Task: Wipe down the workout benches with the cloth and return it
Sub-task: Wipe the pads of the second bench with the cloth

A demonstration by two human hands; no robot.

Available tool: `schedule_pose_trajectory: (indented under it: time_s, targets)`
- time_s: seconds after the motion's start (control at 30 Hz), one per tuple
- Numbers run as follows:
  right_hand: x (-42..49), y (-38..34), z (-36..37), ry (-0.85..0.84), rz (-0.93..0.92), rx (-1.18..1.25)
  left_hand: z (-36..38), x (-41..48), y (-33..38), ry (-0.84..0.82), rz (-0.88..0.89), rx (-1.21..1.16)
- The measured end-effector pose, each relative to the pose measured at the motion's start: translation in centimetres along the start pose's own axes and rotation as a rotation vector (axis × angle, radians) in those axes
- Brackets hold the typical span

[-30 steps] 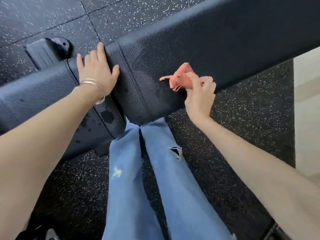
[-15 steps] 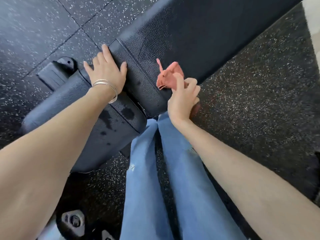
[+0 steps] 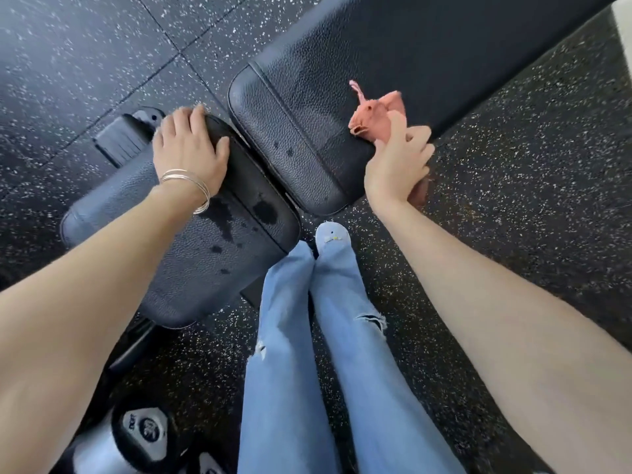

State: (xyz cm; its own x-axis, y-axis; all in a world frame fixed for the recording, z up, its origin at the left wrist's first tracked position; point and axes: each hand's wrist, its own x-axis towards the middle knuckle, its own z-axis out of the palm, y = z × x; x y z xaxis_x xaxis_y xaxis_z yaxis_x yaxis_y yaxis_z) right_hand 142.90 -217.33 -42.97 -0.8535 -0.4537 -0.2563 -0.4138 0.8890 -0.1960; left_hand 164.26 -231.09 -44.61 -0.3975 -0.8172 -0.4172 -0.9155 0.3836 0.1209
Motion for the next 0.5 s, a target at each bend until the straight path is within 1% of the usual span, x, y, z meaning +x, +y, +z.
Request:
schedule_pose_trajectory:
  time_s: [0.07,0.13,0.2,0.23,0.27,0.3,0.33,0.4,0.5]
  targets:
    - [-4.7,-1.1,1.5,-0.057,-0.094,-0.01,-0.1,-0.6,-0.2,0.008,-0.054,-0.015]
    - [-7.9,-1.6,2.1,-0.155,-0.218,-0.051,-0.1,-1.3,-0.4,-0.007,-0.096,-0.015]
    - [-7.8,-1.2,1.7,-0.257,-0.388,-0.076,-0.1,-1.9,-0.2,-0.021,-0.132,-0.012]
    - [-6.7,-0.9,1.0,-0.276,-0.451,-0.061,0.0,-2.1,0.0,-0.031,-0.151,-0.009]
    - [-5.3,-0.7,0.2,-0.261,-0.477,-0.04,0.0,-2.3,0.1,-0.045,-0.17,-0.004]
    - [-3.3,-0.5,-0.5,-0.205,-0.46,-0.014,0.1,-2.4,0.2,-0.057,-0.185,0.001]
    - [-1.0,-0.6,-1.2,-0.127,-0.394,0.011,0.2,-2.3,0.3,-0.064,-0.197,0.002]
    - [4.1,-1.1,-2.2,-0.016,-0.21,0.044,0.3,-2.0,0.5,-0.07,-0.223,-0.008]
    - [8.0,-2.6,-2.1,-0.031,-0.061,-0.031,0.9,-1.9,0.5,-0.044,-0.237,-0.021]
